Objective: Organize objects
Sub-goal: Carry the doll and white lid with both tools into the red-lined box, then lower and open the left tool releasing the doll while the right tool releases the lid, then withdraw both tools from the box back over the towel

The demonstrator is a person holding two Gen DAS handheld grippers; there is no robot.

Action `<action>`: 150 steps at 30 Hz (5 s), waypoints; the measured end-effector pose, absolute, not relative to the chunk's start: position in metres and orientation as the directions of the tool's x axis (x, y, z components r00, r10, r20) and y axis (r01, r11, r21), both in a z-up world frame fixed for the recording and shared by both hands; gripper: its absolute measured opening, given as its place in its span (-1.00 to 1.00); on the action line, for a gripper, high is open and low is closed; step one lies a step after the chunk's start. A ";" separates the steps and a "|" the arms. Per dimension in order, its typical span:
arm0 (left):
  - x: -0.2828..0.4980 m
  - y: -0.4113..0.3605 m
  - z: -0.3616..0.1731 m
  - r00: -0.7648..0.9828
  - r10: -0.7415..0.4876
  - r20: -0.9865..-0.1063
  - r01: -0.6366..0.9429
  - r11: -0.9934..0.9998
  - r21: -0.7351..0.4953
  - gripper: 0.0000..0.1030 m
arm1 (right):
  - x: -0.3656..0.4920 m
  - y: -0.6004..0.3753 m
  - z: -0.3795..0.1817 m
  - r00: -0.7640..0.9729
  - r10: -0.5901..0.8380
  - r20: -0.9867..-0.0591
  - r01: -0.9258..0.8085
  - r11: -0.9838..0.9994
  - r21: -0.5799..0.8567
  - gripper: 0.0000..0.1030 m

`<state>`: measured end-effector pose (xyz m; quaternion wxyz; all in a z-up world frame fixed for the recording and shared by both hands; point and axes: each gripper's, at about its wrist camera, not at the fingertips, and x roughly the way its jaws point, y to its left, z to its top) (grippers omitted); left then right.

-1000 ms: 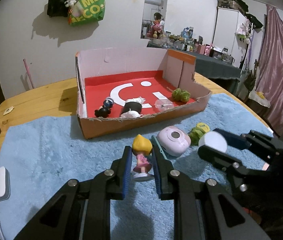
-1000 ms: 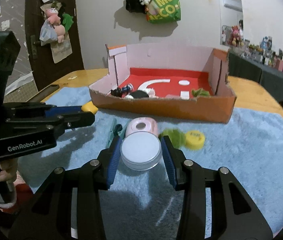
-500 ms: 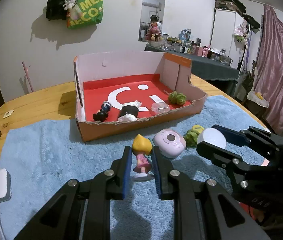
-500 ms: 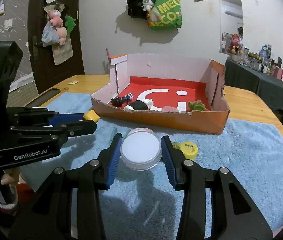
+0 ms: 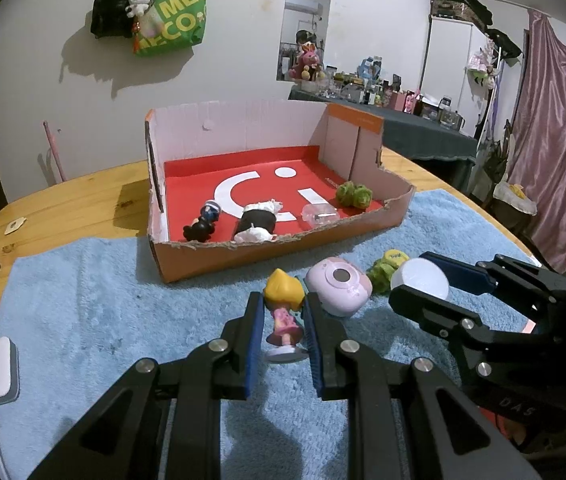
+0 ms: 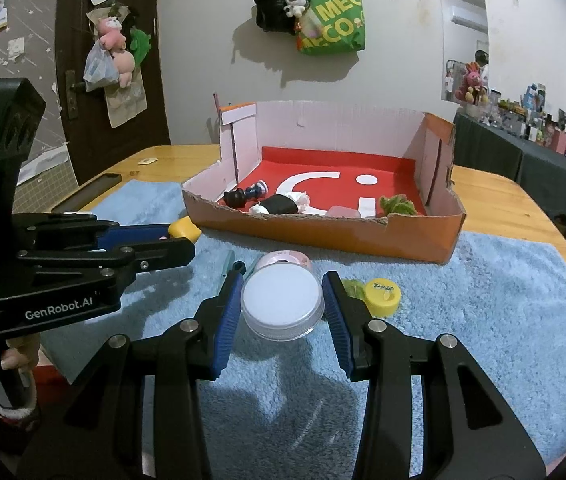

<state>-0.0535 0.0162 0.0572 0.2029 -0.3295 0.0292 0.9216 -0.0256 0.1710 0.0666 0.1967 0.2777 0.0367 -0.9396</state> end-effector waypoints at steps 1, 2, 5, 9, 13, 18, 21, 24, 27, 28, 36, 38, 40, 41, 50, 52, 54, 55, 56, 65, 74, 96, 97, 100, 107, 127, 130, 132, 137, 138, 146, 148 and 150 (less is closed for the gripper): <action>-0.054 0.017 0.058 -0.701 0.355 -0.618 -0.394 -0.916 -0.079 -0.59 | -0.026 0.171 0.067 -0.768 -0.350 -0.536 0.390 -0.920 0.040 -0.24; -0.055 0.018 0.059 -0.702 0.355 -0.617 -0.394 -0.916 -0.078 -0.59 | -0.027 0.171 0.068 -0.769 -0.350 -0.535 0.390 -0.920 0.041 -0.24; -0.061 0.022 0.067 -0.707 0.360 -0.608 -0.400 -0.913 -0.076 -0.59 | -0.034 0.172 0.075 -0.771 -0.352 -0.531 0.393 -0.919 0.037 -0.24; -0.083 0.027 0.083 -0.698 0.379 -0.607 -0.418 -0.904 -0.084 -0.59 | -0.054 0.174 0.091 -0.769 -0.363 -0.527 0.406 -0.913 0.035 -0.24; -0.115 0.033 0.093 -0.681 0.387 -0.621 -0.433 -0.898 -0.085 -0.59 | -0.088 0.179 0.106 -0.763 -0.359 -0.537 0.416 -0.909 0.017 -0.24; -0.160 0.043 0.094 -0.634 0.400 -0.662 -0.453 -0.886 -0.101 -0.59 | -0.140 0.183 0.113 -0.717 -0.365 -0.594 0.438 -0.898 0.023 -0.24; -0.184 0.050 0.090 -0.601 0.408 -0.687 -0.465 -0.878 -0.115 -0.59 | -0.167 0.182 0.109 -0.687 -0.351 -0.636 0.448 -0.894 0.008 -0.24; -0.206 0.054 0.086 -0.565 0.419 -0.711 -0.470 -0.871 -0.139 -0.59 | -0.194 0.184 0.103 -0.625 -0.370 -0.688 0.468 -0.882 0.048 -0.24; -0.226 0.057 0.081 -0.537 0.421 -0.731 -0.471 -0.869 -0.155 -0.59 | -0.212 0.184 0.098 -0.592 -0.358 -0.722 0.477 -0.878 0.044 -0.24; -0.231 0.058 0.079 -0.531 0.420 -0.736 -0.470 -0.869 -0.157 -0.59 | -0.216 0.183 0.097 -0.587 -0.350 -0.729 0.478 -0.878 0.037 -0.24; -0.268 0.063 0.060 -0.473 0.401 -0.784 -0.455 -0.874 -0.172 -0.59 | -0.247 0.174 0.078 -0.497 -0.335 -0.800 0.517 -0.855 0.037 -0.24; -0.275 0.065 0.055 -0.452 0.402 -0.796 -0.452 -0.873 -0.184 -0.59 | -0.253 0.173 0.074 -0.475 -0.335 -0.814 0.525 -0.850 0.044 -0.24; -0.279 0.066 0.051 -0.441 0.398 -0.804 -0.449 -0.874 -0.186 -0.59 | -0.259 0.171 0.070 -0.453 -0.330 -0.828 0.533 -0.845 0.045 -0.24; -0.281 0.066 0.050 -0.437 0.398 -0.807 -0.449 -0.874 -0.188 -0.59 | -0.261 0.171 0.068 -0.443 -0.327 -0.835 0.536 -0.843 0.046 -0.24; -0.290 0.069 0.038 -0.377 0.395 -0.838 -0.449 -0.869 -0.207 -0.59 | -0.276 0.171 0.057 -0.375 -0.314 -0.872 0.552 -0.831 0.062 -0.24; -0.291 0.069 0.037 -0.367 0.397 -0.841 -0.451 -0.867 -0.212 -0.59 | -0.278 0.169 0.055 -0.358 -0.313 -0.880 0.560 -0.826 0.066 -0.24; -0.291 0.070 0.035 -0.361 0.394 -0.845 -0.454 -0.866 -0.210 -0.59 | -0.278 0.168 0.053 -0.347 -0.305 -0.887 0.567 -0.822 0.061 -0.24; -0.291 0.071 0.034 -0.361 0.390 -0.847 -0.454 -0.867 -0.206 -0.59 | -0.278 0.168 0.052 -0.346 -0.301 -0.889 0.569 -0.820 0.056 -0.24; -0.291 0.071 0.032 -0.358 0.387 -0.850 -0.454 -0.867 -0.204 -0.59 | -0.278 0.167 0.052 -0.342 -0.296 -0.892 0.571 -0.819 0.053 -0.24; -0.289 0.072 0.030 -0.348 0.376 -0.859 -0.456 -0.868 -0.196 -0.59 | -0.279 0.170 0.047 -0.321 -0.270 -0.908 0.572 -0.819 0.041 -0.23; -0.290 0.074 0.031 -0.344 0.376 -0.861 -0.455 -0.868 -0.198 -0.59 | -0.277 0.168 0.044 -0.322 -0.249 -0.913 0.577 -0.817 0.020 -0.23; -0.289 0.067 0.033 -0.337 0.392 -0.856 -0.445 -0.868 -0.223 -0.49 | -0.274 0.174 0.044 -0.327 -0.245 -0.913 0.576 -0.817 0.013 -0.18; -0.289 0.066 0.034 -0.337 0.392 -0.856 -0.443 -0.868 -0.223 -0.49 | -0.274 0.174 0.044 -0.328 -0.245 -0.912 0.576 -0.817 0.012 -0.18; -0.289 0.068 0.035 -0.337 0.391 -0.856 -0.441 -0.869 -0.223 -0.49 | -0.274 0.175 0.044 -0.330 -0.244 -0.912 0.575 -0.818 0.010 -0.18; -0.287 0.070 0.036 -0.347 0.379 -0.858 -0.436 -0.875 -0.211 -0.41 | -0.273 0.178 0.046 -0.333 -0.250 -0.909 0.573 -0.820 0.016 -0.12; -0.232 0.042 0.095 -0.495 0.424 -0.758 -0.426 -0.879 -0.213 -0.19 | -0.227 0.182 0.106 -0.482 -0.264 -0.836 0.540 -0.841 -0.046 -0.07; -0.219 0.039 0.105 -0.537 0.421 -0.731 -0.427 -0.883 -0.195 -0.16 | -0.199 0.180 0.120 -0.510 -0.278 -0.814 0.533 -0.845 -0.045 -0.06; -0.207 0.035 0.112 -0.566 0.418 -0.711 -0.420 -0.888 -0.188 -0.16 | -0.202 0.175 0.120 -0.528 -0.285 -0.800 0.528 -0.848 -0.047 -0.06; -0.182 0.029 0.122 -0.623 0.407 -0.668 -0.411 -0.897 -0.163 0.00 | -0.175 0.181 0.133 -0.576 -0.295 -0.762 0.516 -0.854 -0.060 0.16; -0.176 0.028 0.123 -0.636 0.403 -0.658 -0.408 -0.899 -0.157 0.05 | -0.170 0.184 0.134 -0.585 -0.298 -0.755 0.517 -0.854 -0.063 0.16; -0.127 0.016 0.130 -0.714 0.387 -0.584 -0.374 -0.915 -0.150 0.32 | -0.121 0.196 0.155 -0.683 -0.307 -0.663 0.462 -0.884 -0.066 0.38; -0.113 0.012 0.129 -0.735 0.373 -0.567 -0.356 -0.923 -0.146 0.42 | -0.107 0.200 0.159 -0.706 -0.307 -0.638 0.449 -0.891 -0.068 0.41; -0.103 0.011 0.128 -0.746 0.369 -0.554 -0.348 -0.926 -0.148 0.49 | -0.093 0.204 0.164 -0.736 -0.298 -0.608 0.426 -0.902 -0.074 0.45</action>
